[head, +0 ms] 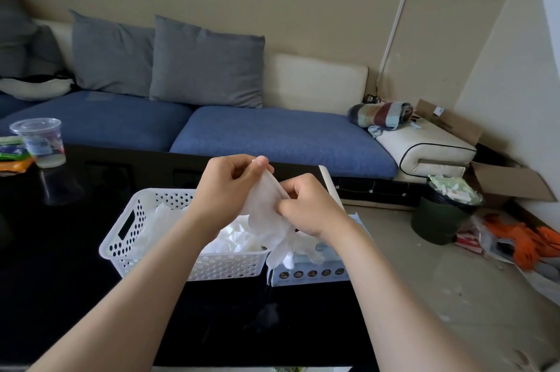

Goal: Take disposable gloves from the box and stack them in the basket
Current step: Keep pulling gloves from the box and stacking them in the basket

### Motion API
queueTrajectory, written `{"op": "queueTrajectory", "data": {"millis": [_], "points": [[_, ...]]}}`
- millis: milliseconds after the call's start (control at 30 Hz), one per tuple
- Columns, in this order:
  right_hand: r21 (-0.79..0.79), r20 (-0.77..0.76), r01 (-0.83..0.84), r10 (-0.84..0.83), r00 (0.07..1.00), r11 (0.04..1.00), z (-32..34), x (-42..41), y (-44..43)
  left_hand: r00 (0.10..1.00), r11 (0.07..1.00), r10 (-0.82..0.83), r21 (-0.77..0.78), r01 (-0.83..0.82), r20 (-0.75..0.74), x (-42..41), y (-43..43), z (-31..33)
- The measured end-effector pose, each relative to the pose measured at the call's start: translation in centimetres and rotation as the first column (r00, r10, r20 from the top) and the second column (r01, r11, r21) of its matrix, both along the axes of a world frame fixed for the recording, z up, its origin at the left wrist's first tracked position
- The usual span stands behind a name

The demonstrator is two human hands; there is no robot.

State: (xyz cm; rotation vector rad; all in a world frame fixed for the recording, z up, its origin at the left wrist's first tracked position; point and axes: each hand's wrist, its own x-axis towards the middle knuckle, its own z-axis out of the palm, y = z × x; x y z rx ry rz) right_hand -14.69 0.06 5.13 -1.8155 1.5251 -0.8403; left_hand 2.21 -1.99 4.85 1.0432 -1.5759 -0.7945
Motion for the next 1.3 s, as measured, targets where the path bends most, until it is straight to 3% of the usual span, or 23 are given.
{"op": "queueTrajectory", "data": {"millis": [133, 267, 400, 567, 800, 1133, 1300], "points": [[0.010, -0.023, 0.068, -0.067, 0.997, 0.998, -0.1, 0.0, -0.5, 0.997, 0.998, 0.060, 0.000, -0.060, 0.055, 1.2, -0.4, -0.2], [0.026, 0.058, 0.130, -0.131, 0.990, 0.991, -0.3, 0.3, -0.8, 0.953, 0.966, 0.246, 0.035, -0.256, 0.176, 2.4, -1.1, -0.8], [0.111, 0.001, 0.111, -0.112, 0.994, 0.988, -0.5, 0.9, -1.3, 0.928, 0.927, 0.333, 0.120, -0.355, 0.168, 3.6, -1.3, -1.1], [0.188, 0.059, 0.101, -0.114, 0.992, 0.977, -0.9, 2.7, -1.9, 0.868, 0.867, 0.460, 0.116, -0.484, 0.186, 5.6, -1.7, -1.4], [0.162, 0.110, 0.261, -0.280, 0.954, 0.952, -1.9, 5.2, -3.6, 0.753, 0.835, 0.397, 0.135, -0.534, 0.525, 9.1, -2.9, -3.4], [-0.129, -0.074, 0.383, -0.394, 0.916, 0.915, -4.3, 8.6, -6.7, 0.702, 0.754, 0.327, 0.273, -0.598, 0.632, 12.0, -3.8, -4.5], [-0.157, -0.191, 0.402, -0.427, 0.884, 0.902, -4.3, 8.7, -7.3, 0.590, 0.738, 0.273, 0.228, -0.635, 0.760, 12.6, -4.2, -5.2]]}}
